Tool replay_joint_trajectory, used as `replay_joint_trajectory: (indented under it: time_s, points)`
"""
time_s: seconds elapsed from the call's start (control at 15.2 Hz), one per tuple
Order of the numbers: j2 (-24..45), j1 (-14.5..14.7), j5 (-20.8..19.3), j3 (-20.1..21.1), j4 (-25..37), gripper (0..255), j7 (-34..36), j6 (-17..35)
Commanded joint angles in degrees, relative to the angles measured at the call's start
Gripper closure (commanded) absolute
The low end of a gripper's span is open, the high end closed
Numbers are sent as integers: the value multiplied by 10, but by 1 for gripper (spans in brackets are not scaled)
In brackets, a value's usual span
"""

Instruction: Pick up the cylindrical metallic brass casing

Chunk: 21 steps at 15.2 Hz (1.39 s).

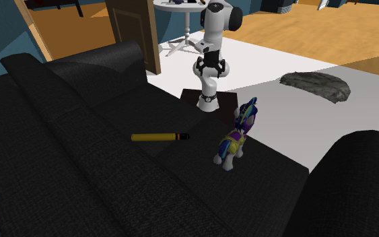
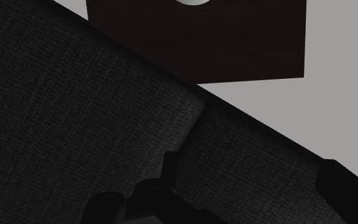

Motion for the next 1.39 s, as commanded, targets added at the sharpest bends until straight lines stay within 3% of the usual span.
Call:
replay_joint_trajectory:
  time_s: [0.0,0.66,1.32]
  points:
    - [0,0,0,0,0,0,0,0]
    - [188,-65,17,29,44,0,185,163]
    - [375,-120,5,22,141,0,356,272]
